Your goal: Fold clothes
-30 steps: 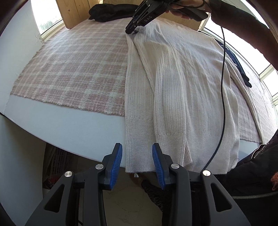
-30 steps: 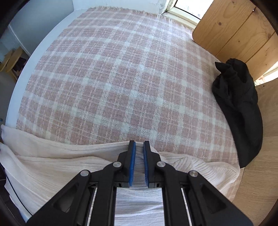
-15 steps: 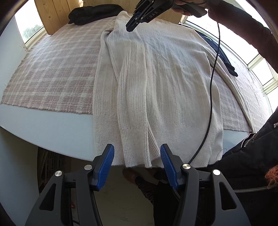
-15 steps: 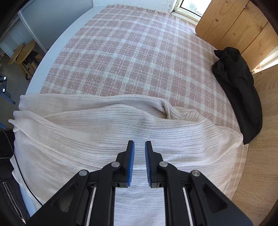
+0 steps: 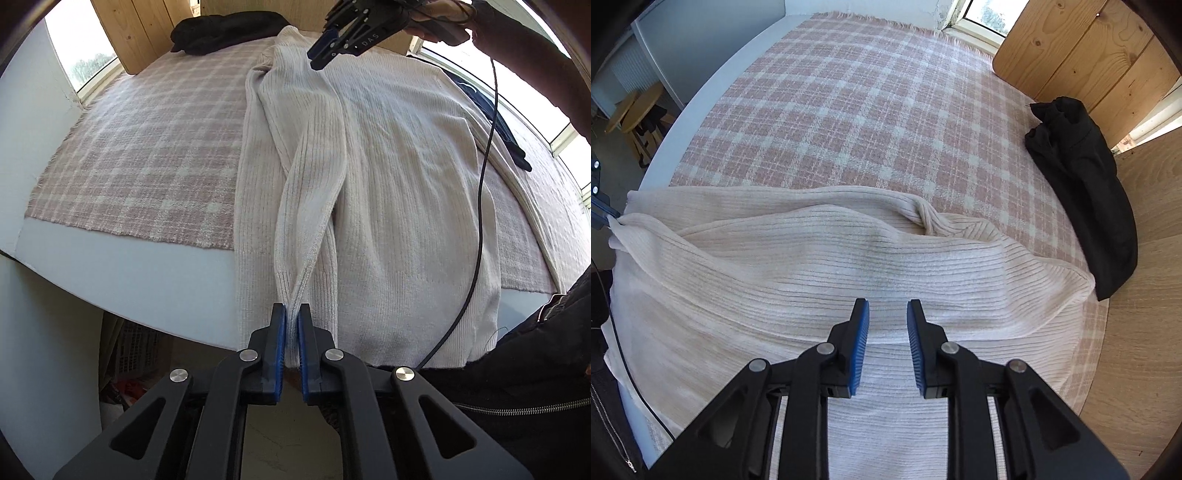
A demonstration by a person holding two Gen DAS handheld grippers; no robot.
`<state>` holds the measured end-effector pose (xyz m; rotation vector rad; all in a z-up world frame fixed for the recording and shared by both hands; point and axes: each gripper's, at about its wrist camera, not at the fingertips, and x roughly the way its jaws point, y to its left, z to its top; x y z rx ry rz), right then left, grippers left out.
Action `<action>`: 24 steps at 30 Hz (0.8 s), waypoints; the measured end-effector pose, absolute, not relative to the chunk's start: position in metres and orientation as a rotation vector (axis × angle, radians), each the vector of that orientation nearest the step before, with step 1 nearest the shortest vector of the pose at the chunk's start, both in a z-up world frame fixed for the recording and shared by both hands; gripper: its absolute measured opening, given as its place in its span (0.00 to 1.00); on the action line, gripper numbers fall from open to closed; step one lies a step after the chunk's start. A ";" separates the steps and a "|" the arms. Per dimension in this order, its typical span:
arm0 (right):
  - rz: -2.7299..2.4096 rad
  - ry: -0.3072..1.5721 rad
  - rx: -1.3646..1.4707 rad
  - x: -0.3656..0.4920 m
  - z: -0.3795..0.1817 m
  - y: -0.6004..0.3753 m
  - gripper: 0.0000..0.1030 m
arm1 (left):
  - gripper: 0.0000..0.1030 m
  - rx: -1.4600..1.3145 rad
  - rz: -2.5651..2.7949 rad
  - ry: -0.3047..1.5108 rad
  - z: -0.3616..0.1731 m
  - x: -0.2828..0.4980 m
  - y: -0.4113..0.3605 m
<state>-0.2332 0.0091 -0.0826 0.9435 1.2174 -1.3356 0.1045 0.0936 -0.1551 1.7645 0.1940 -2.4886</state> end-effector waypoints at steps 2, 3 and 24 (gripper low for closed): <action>-1.352 1.216 0.971 -0.244 -0.087 0.013 0.21 | 0.06 1.663 -2.464 0.133 -0.133 0.112 0.085; -1.355 1.199 1.000 -0.250 -0.090 0.015 0.21 | 0.06 1.633 -2.466 0.085 -0.124 0.113 0.089; -1.033 1.037 0.903 -0.140 -0.074 -0.035 0.19 | 0.35 1.696 -2.505 0.331 -0.164 0.069 0.072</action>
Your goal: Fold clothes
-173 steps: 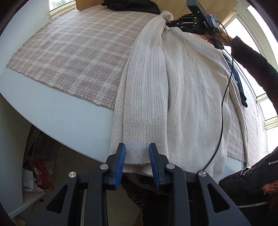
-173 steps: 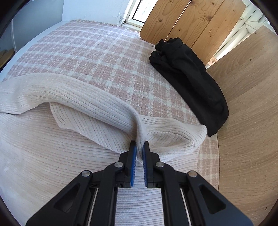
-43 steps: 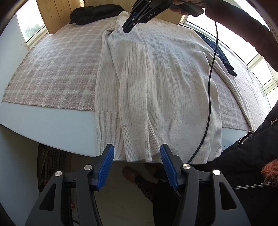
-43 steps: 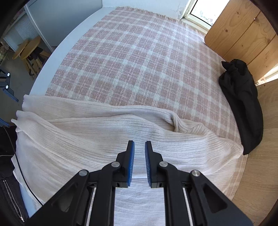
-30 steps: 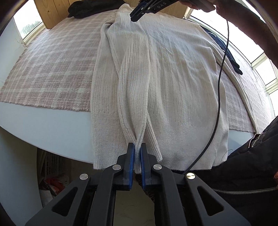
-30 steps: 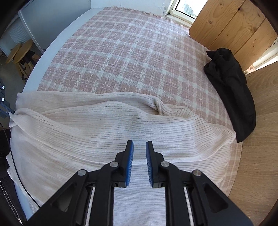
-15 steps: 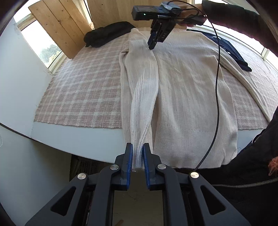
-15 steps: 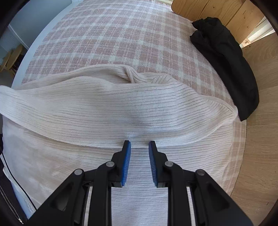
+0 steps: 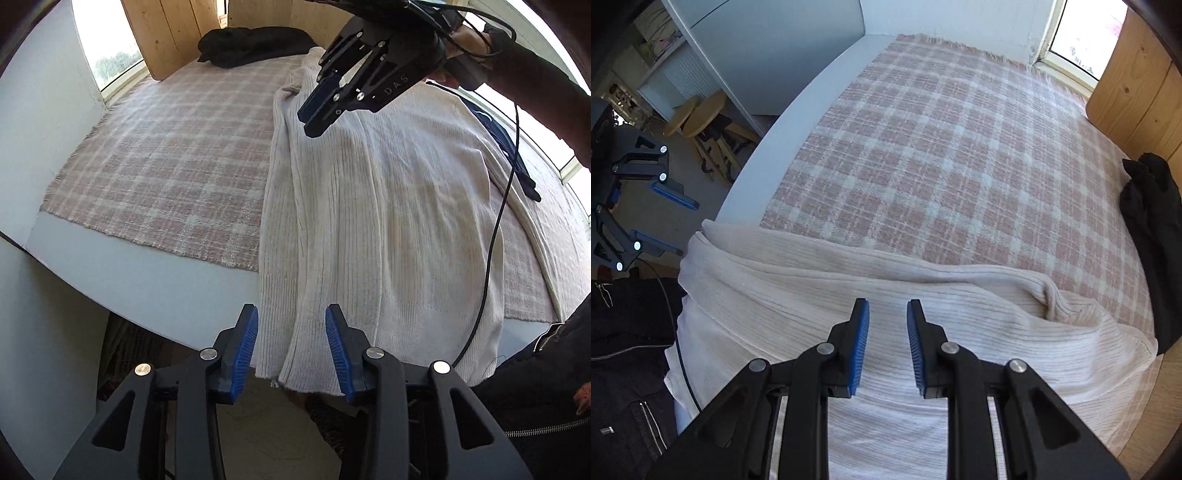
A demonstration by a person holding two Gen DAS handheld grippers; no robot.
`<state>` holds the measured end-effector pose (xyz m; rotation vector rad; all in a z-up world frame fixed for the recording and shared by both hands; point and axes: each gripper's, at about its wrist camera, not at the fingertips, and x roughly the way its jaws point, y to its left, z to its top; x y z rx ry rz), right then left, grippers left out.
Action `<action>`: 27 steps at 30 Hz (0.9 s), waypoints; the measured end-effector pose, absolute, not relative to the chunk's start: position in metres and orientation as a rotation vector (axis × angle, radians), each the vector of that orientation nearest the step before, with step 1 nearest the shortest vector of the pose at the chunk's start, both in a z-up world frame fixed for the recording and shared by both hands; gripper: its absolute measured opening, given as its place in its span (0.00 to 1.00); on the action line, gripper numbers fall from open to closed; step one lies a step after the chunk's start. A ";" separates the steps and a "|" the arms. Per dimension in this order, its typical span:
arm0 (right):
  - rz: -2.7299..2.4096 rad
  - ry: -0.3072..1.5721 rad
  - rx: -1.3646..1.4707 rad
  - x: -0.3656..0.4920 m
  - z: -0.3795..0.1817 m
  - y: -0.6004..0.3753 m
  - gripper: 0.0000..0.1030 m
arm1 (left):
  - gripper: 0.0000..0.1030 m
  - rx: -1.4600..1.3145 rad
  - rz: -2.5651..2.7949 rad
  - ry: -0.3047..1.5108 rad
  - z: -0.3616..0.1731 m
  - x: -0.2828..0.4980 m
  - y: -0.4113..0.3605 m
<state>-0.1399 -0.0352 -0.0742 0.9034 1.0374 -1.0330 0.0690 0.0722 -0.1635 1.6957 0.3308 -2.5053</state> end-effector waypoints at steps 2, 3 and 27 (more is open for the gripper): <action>-0.986 1.048 0.877 -0.116 -0.079 -0.044 0.09 | 0.27 1.729 -2.454 0.383 -0.176 0.066 0.064; -0.959 1.060 0.854 -0.105 -0.081 -0.046 0.09 | 0.26 1.747 -2.436 0.363 -0.180 0.065 0.062; -0.683 1.382 0.676 -0.059 -0.108 -0.084 0.39 | 0.06 1.786 -2.480 0.516 -0.200 0.051 0.032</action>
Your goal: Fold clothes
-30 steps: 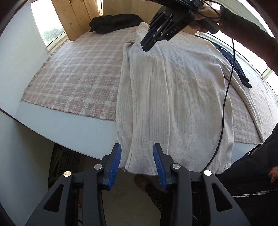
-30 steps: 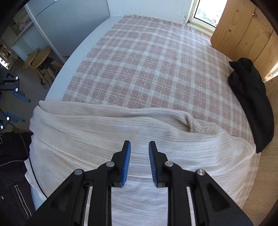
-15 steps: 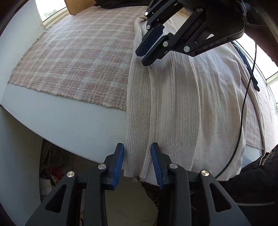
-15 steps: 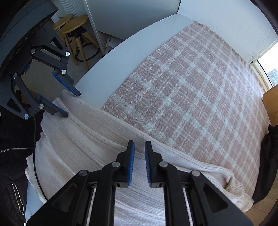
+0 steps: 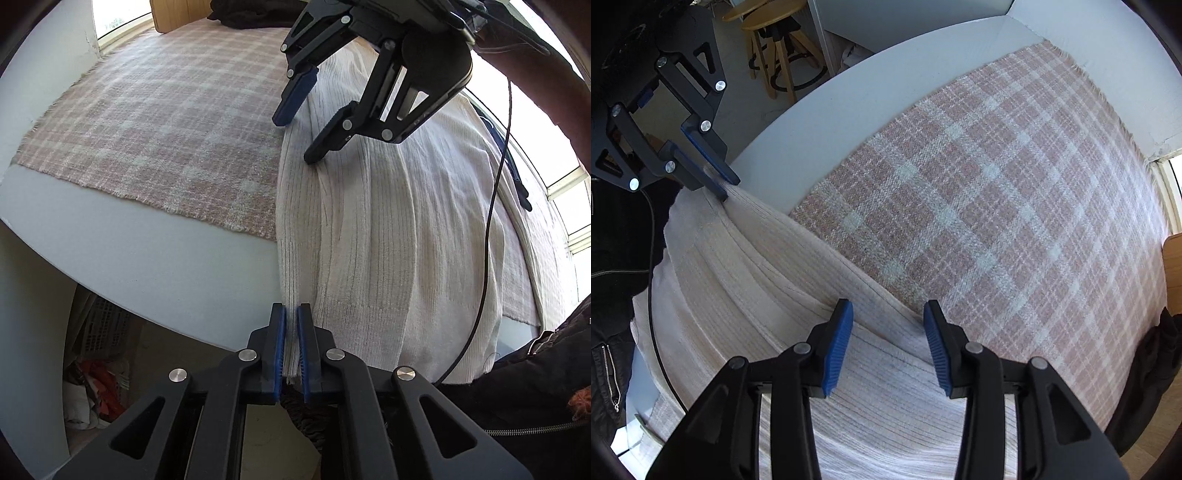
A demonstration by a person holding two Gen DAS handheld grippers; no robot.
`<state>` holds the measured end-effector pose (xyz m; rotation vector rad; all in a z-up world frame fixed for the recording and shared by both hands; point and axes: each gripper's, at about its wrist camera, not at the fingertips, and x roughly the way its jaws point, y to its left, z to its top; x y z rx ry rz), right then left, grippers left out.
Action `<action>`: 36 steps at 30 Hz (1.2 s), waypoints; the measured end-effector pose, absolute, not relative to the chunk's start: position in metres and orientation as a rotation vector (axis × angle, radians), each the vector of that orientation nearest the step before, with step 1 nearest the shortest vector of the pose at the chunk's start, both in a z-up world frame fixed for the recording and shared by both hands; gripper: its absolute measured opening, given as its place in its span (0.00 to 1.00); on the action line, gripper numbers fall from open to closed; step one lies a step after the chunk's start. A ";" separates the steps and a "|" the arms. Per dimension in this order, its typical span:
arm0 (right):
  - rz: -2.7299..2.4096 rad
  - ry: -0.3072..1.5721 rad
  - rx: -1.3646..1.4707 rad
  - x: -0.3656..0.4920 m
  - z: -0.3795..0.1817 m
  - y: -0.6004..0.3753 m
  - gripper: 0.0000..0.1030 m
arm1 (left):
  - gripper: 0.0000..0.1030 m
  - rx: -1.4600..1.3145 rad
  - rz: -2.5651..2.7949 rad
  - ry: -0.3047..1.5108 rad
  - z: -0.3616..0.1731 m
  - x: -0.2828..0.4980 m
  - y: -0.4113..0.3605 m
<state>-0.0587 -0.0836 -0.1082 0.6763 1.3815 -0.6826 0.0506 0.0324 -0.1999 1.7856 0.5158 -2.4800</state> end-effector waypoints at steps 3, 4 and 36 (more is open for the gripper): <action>-0.638 1.374 0.700 -0.059 -0.113 -0.089 0.38 | 0.06 1.793 -2.478 0.524 -0.204 0.048 0.031; -0.638 1.369 0.706 -0.059 -0.113 -0.091 0.35 | 0.06 1.791 -2.479 0.530 -0.205 0.047 0.030; -0.786 1.270 0.614 -0.045 -0.101 -0.151 0.06 | 0.03 1.704 -2.428 0.580 -0.200 0.078 -0.034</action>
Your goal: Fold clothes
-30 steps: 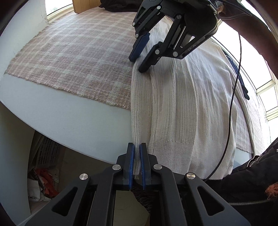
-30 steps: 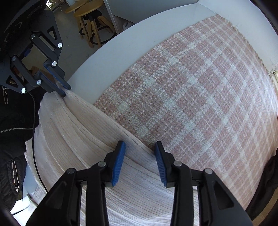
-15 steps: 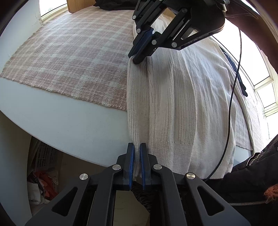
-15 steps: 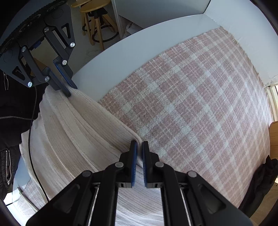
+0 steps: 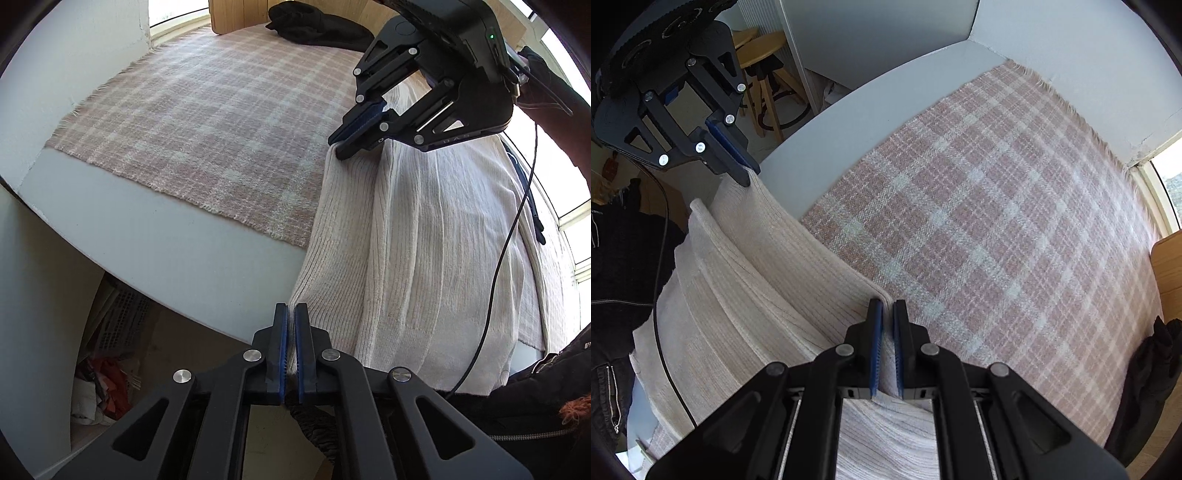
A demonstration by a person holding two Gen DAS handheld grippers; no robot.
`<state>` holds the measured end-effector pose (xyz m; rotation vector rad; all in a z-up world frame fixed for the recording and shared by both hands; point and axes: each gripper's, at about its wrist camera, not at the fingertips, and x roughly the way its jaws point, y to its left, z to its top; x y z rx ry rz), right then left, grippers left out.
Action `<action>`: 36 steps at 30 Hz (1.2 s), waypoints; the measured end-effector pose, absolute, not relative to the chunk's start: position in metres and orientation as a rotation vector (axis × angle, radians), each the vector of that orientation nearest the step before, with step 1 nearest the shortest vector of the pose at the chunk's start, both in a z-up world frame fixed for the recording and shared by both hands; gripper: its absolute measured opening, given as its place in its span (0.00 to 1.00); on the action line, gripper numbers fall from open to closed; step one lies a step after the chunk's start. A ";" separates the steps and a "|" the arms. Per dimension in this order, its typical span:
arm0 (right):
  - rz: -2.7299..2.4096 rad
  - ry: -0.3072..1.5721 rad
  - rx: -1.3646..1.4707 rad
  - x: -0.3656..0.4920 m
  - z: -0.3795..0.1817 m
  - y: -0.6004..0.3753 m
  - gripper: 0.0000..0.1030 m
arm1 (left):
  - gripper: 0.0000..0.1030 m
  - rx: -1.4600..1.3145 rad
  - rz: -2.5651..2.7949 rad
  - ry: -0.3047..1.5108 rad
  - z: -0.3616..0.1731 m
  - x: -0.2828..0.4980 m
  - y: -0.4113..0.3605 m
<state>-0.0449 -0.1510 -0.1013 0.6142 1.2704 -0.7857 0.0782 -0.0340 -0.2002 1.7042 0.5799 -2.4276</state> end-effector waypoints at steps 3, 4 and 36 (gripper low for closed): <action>-0.781 1.287 0.623 -0.039 -0.107 -0.158 0.06 | 0.09 1.772 -2.395 0.536 -0.209 0.078 -0.029; -0.785 1.283 0.623 -0.039 -0.104 -0.160 0.06 | 0.10 1.775 -2.390 0.538 -0.208 0.080 -0.029; -0.861 1.294 0.746 -0.187 -0.075 -0.082 0.27 | 0.33 1.925 -2.457 0.484 -0.208 0.036 0.026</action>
